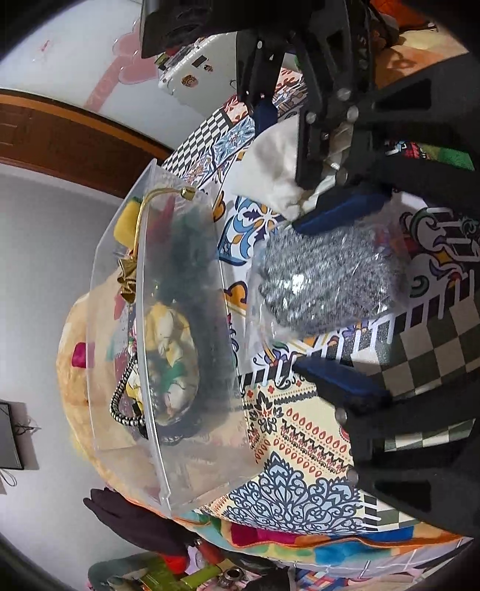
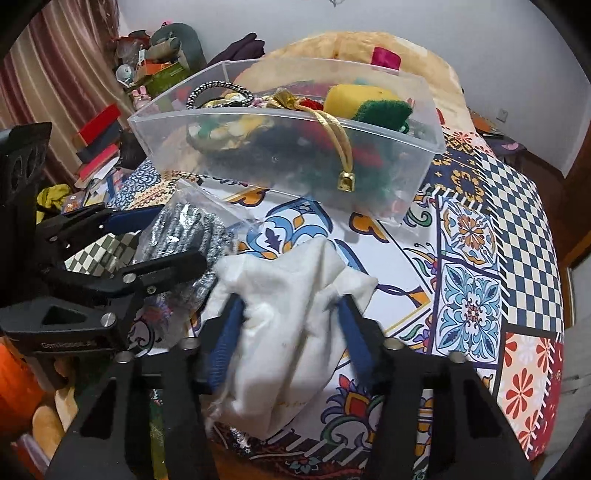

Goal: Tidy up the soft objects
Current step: 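Grasp the bagged silver scrubber with the left tool while the right tool grasps the white cloth bag, then carry the scrubber with the left tool while the right tool carries the white bag, both releasing into the box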

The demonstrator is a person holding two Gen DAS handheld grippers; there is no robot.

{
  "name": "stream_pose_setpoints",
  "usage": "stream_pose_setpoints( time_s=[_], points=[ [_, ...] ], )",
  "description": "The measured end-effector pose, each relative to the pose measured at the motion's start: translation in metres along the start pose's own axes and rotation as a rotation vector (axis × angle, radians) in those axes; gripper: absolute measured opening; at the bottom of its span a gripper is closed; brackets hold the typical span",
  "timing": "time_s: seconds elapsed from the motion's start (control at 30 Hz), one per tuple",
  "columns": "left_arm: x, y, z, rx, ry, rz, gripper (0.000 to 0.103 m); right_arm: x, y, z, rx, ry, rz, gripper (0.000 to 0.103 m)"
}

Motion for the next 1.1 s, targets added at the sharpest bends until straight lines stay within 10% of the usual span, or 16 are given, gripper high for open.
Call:
stream_pose_setpoints(
  time_s=[0.23, 1.1],
  points=[
    [-0.002, 0.011, -0.001, -0.02, -0.003, -0.024, 0.027, 0.006, 0.005, 0.003, -0.031, 0.022, -0.001, 0.015],
    [0.049, 0.105, 0.094, -0.385, 0.105, 0.099, 0.025, 0.024, 0.086, 0.099, -0.399, 0.096, -0.022, 0.013]
  ],
)
Point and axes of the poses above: each gripper's, at about its wrist camera, not at the fingertips, and y roughly against the way its jaws point, x to its left, z to its top, the point moved 7 cm from there along -y, roughly the way its jaws point, and after that the axes turned 12 degrees about z, right-handed, at the moved point
